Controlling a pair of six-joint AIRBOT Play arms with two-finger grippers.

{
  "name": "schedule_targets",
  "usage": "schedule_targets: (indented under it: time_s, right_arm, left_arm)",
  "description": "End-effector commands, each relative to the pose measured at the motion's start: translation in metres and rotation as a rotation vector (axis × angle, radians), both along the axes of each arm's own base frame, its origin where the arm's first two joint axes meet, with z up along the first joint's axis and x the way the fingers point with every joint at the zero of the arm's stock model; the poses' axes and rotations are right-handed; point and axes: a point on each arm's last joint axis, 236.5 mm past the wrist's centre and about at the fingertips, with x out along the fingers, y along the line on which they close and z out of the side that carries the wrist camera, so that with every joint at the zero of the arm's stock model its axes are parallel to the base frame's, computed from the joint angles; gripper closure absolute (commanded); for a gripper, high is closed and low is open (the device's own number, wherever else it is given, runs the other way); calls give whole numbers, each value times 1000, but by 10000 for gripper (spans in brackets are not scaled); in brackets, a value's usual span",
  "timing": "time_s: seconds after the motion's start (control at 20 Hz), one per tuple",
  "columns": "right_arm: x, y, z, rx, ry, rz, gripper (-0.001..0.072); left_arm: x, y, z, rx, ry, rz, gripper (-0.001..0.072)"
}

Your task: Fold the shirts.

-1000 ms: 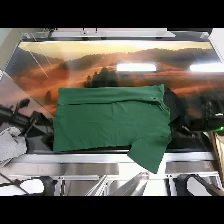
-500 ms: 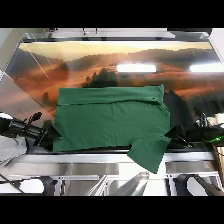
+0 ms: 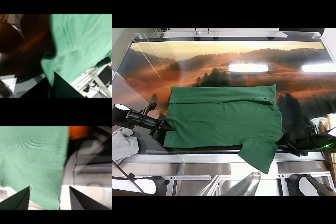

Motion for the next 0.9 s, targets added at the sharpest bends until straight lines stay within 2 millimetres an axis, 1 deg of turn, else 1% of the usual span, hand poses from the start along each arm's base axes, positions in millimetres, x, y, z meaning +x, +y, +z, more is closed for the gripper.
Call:
schedule_targets:
  time_s: [0.0, 0.1, 0.25, 0.3, 0.4, 0.45, 0.5, 0.6, 0.65, 0.7, 0.75, 0.8, 0.85]
  right_arm:
    - [-4, 0, -21, -21, 23, -99, 190]
    - [-3, 16, -21, 58, 29, -142, 190]
    - [0, 37, -22, 172, 4, -141, 192]
    - [5, 44, -20, 213, -19, -134, 244]
    - [18, 54, -13, 289, -87, -127, 417]
    - [25, 59, -6, 332, -124, -122, 505]
    - [30, 65, 4, 378, -177, -95, 687]
    - [39, 67, 21, 421, -218, -61, 679]
    - [48, 64, 30, 420, -247, -43, 679]
    - [61, 59, 41, 416, -281, -38, 679]
    - [79, 55, 58, 424, -338, -35, 679]
    - [100, 48, 78, 427, -399, -46, 679]
    - [120, 40, 95, 408, -464, -47, 679]
  left_arm:
    - [3, 1, 0, 3, -7, -4, 686]
    - [3, 1, 0, 4, -9, -4, 687]
    - [4, 1, 0, 3, -9, -2, 686]
    - [4, 1, 0, 4, -10, -2, 686]
    - [4, 1, 0, 4, -10, -2, 686]
    - [4, 0, 0, 2, -9, -2, 685]
    - [4, -1, 1, -5, -9, -1, 682]
    - [-2, -5, 8, -38, 2, -29, 677]
    - [-6, -7, 14, -60, 9, -49, 677]
    - [-8, -8, 24, -88, 16, -75, 677]
    - [-8, -9, 35, -114, 22, -100, 677]
    - [-5, -7, 45, -129, 15, -122, 677]
    - [3, -4, 52, -122, -7, -127, 677]
